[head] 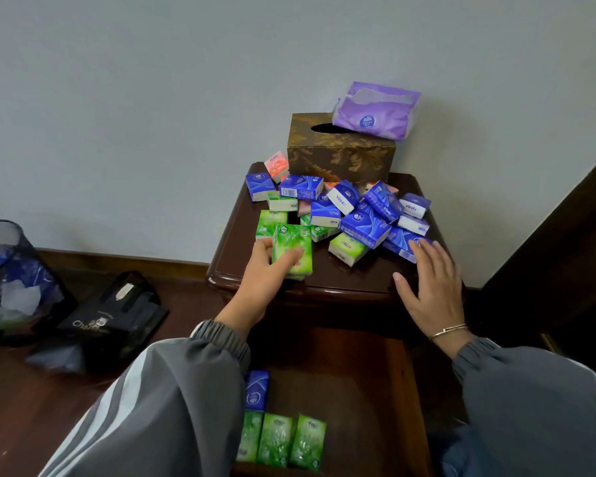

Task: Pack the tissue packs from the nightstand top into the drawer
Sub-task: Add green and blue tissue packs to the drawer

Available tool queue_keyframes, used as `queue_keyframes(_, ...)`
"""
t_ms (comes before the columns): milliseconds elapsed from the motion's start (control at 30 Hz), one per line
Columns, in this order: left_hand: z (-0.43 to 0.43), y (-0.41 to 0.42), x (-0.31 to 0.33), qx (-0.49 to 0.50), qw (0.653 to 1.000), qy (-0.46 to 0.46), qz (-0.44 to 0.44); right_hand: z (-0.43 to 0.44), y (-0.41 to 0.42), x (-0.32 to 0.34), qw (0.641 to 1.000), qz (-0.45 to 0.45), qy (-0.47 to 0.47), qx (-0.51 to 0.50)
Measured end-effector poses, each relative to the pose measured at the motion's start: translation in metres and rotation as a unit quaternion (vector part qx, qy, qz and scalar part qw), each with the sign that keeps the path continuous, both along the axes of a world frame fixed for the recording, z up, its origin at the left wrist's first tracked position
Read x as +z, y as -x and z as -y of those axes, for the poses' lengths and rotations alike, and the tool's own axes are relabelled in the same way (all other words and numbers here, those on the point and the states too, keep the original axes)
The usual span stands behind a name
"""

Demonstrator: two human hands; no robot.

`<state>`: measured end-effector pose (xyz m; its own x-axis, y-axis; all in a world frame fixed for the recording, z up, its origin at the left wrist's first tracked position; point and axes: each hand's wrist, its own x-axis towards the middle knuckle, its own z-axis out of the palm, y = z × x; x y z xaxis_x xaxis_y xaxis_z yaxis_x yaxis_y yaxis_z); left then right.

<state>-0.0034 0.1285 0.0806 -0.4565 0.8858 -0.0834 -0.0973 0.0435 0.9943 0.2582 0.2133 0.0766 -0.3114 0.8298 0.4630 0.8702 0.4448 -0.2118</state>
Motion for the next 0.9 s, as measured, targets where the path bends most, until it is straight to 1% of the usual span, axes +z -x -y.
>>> queue_keyframes(67, -0.001, 0.0, -0.001, -0.001, 1.0, -0.001, -0.01, -0.015, -0.001, 0.012, 1.0, -0.003, -0.01, -0.001)
queue_keyframes(100, -0.001, 0.0, -0.001, -0.002, 1.0, -0.001, -0.011, -0.025, 0.0, 0.019, 1.0, 0.01, 0.004, -0.007)
queue_keyframes(167, -0.002, 0.0, -0.001, -0.004, 1.0, -0.002, -0.011, -0.046, 0.002, 0.031, 0.995, 0.061, 0.077, -0.017)
queue_keyframes(233, -0.002, 0.0, -0.001, -0.002, 1.0, -0.002, -0.008, -0.057, 0.004, 0.034, 0.985, 0.091, 0.143, -0.02)
queue_keyframes(267, -0.002, 0.0, -0.002, -0.001, 1.0, -0.001, -0.006, -0.057, 0.005, 0.032, 0.983, 0.095, 0.153, -0.021)
queue_keyframes(333, -0.003, 0.0, -0.002, 0.0, 1.0, 0.001, -0.003, -0.052, 0.004, 0.029, 0.986, 0.092, 0.136, -0.025)
queue_keyframes(400, -0.003, 0.0, -0.002, 0.0, 1.0, -0.001, 0.0, -0.042, 0.0, 0.025, 0.991, 0.079, 0.111, -0.017)
queue_keyframes(500, -0.003, 0.0, -0.002, 0.001, 1.0, 0.0, 0.004, -0.026, -0.012, 0.026, 0.992, 0.043, 0.121, 0.011)
queue_keyframes(600, -0.004, 0.0, -0.001, 0.003, 1.0, 0.005, 0.002, -0.014, -0.022, 0.028, 0.987, 0.015, 0.152, 0.051)
queue_keyframes(700, -0.003, -0.001, 0.0, 0.008, 1.0, 0.008, -0.002, -0.011, -0.029, 0.033, 0.971, -0.046, 0.21, 0.104)
queue_keyframes(800, -0.003, -0.001, 0.001, 0.009, 1.0, 0.012, -0.003, -0.009, -0.032, 0.035, 0.961, -0.062, 0.254, 0.085)
queue_keyframes(900, -0.002, -0.001, 0.001, 0.01, 1.0, 0.014, -0.004, -0.004, -0.034, 0.034, 0.958, -0.108, 0.257, 0.072)
